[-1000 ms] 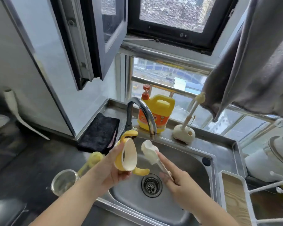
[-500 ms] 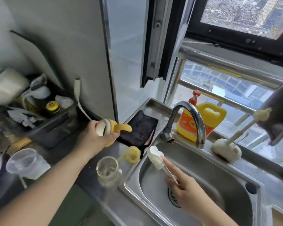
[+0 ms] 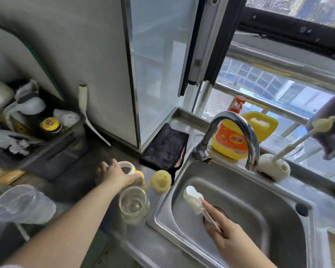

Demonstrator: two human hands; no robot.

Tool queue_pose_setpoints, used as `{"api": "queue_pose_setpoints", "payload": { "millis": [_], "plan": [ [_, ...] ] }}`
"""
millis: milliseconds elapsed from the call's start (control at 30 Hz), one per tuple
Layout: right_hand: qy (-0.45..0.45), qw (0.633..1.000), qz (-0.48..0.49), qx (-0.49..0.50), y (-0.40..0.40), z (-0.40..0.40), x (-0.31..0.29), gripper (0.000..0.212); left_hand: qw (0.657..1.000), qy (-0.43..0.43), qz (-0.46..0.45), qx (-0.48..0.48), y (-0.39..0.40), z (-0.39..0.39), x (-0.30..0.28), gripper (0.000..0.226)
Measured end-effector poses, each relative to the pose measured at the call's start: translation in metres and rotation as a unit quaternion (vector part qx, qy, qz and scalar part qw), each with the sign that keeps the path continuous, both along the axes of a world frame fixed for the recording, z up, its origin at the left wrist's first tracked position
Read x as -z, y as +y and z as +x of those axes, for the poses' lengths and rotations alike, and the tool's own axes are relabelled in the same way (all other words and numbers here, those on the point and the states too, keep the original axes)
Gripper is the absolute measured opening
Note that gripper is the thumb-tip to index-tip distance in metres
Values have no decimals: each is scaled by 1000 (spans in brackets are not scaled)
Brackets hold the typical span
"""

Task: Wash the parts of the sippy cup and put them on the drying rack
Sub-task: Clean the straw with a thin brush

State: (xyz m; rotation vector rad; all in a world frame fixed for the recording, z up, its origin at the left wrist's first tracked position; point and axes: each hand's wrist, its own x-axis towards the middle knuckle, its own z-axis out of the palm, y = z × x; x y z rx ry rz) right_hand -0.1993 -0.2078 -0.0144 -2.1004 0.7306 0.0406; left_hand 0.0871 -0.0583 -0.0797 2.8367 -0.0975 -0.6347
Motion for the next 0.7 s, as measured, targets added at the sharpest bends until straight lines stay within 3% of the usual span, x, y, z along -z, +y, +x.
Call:
{"api": "queue_pose_setpoints", "payload": {
  "millis": [233, 467, 567, 700],
  "plan": [
    [16, 1000, 17, 20, 10, 0, -3, 82, 1000, 13, 0, 21, -8, 11, 4, 99],
    [-4, 997, 74, 7, 14, 3, -3, 62, 998, 23, -41, 50, 2, 13, -6, 80],
    [-52, 994, 89, 27, 7, 1, -1, 66, 988, -45, -148, 20, 1, 6, -23, 68],
    [-82, 991, 95, 36, -6, -2, -7, 61, 931, -204, -288, 89, -10, -16, -61, 35]
  ]
}}
